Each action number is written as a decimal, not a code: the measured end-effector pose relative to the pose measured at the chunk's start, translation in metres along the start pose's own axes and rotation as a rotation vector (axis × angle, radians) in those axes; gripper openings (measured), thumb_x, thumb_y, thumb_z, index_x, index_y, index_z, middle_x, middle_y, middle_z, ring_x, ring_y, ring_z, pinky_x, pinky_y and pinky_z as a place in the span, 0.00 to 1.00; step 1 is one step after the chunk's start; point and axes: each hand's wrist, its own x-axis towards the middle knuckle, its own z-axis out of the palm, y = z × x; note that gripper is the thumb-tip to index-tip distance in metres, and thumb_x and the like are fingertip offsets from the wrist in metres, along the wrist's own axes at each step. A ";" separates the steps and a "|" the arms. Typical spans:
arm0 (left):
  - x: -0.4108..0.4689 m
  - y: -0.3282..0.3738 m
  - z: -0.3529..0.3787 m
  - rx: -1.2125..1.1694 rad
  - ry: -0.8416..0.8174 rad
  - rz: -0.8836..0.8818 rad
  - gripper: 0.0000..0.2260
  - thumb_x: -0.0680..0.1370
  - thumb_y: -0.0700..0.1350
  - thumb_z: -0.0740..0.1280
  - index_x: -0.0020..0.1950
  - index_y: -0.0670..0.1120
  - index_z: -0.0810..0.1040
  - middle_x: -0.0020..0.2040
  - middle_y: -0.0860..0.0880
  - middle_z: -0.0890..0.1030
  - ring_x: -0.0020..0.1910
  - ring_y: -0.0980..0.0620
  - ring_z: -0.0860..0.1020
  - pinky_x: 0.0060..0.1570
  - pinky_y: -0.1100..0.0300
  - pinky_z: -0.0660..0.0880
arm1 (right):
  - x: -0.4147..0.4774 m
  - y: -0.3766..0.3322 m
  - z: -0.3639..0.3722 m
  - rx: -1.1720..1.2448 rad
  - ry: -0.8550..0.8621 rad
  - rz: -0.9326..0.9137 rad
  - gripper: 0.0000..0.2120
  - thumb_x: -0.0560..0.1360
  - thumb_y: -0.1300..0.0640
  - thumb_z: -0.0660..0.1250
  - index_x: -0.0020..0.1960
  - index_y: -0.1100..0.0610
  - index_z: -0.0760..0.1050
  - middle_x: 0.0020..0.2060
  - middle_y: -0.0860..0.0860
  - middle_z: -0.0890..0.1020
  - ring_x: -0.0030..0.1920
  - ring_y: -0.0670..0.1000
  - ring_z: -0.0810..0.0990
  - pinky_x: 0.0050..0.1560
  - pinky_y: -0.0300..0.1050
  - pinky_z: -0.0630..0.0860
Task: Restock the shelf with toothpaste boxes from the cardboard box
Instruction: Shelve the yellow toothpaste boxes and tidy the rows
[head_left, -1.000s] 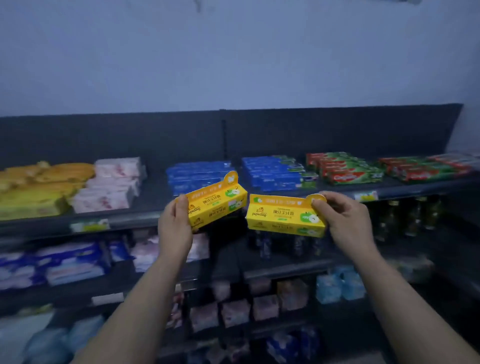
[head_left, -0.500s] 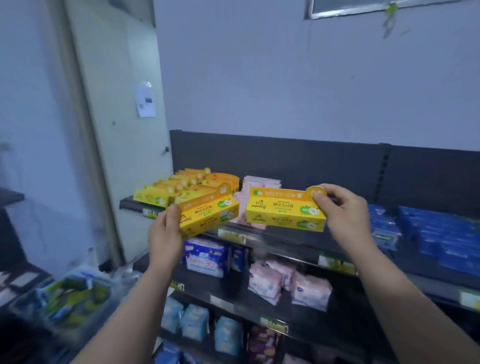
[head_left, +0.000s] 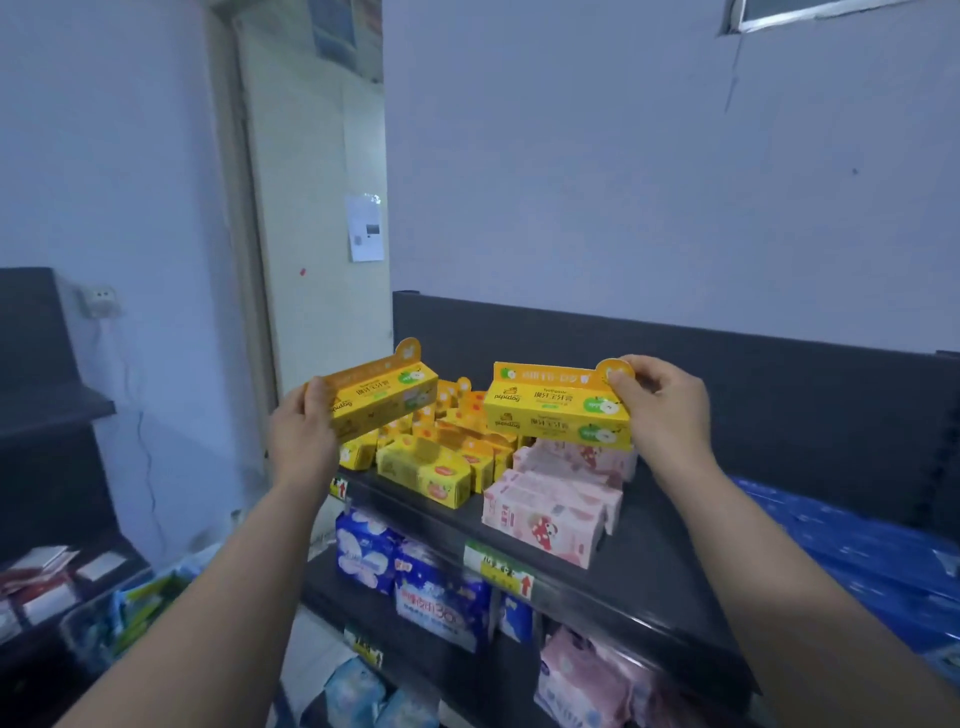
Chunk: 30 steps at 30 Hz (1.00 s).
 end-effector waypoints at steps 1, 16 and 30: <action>0.008 -0.005 0.003 -0.003 0.009 -0.008 0.15 0.82 0.51 0.57 0.44 0.43 0.76 0.35 0.50 0.73 0.38 0.50 0.70 0.40 0.55 0.67 | 0.007 0.003 0.006 -0.009 -0.003 0.000 0.08 0.75 0.59 0.68 0.42 0.47 0.79 0.41 0.44 0.83 0.44 0.48 0.81 0.46 0.45 0.78; 0.183 -0.081 0.104 0.093 -0.171 0.090 0.17 0.82 0.50 0.58 0.45 0.38 0.77 0.38 0.45 0.75 0.38 0.46 0.71 0.40 0.52 0.68 | 0.096 0.050 0.102 -0.130 0.061 0.081 0.05 0.77 0.56 0.68 0.52 0.51 0.80 0.42 0.44 0.81 0.42 0.45 0.81 0.39 0.41 0.78; 0.324 -0.143 0.218 0.113 -0.744 0.105 0.17 0.81 0.53 0.61 0.47 0.39 0.78 0.41 0.41 0.78 0.40 0.45 0.75 0.41 0.50 0.73 | 0.150 0.080 0.188 -0.148 0.155 0.200 0.04 0.74 0.56 0.71 0.42 0.48 0.82 0.41 0.46 0.85 0.40 0.46 0.83 0.44 0.45 0.80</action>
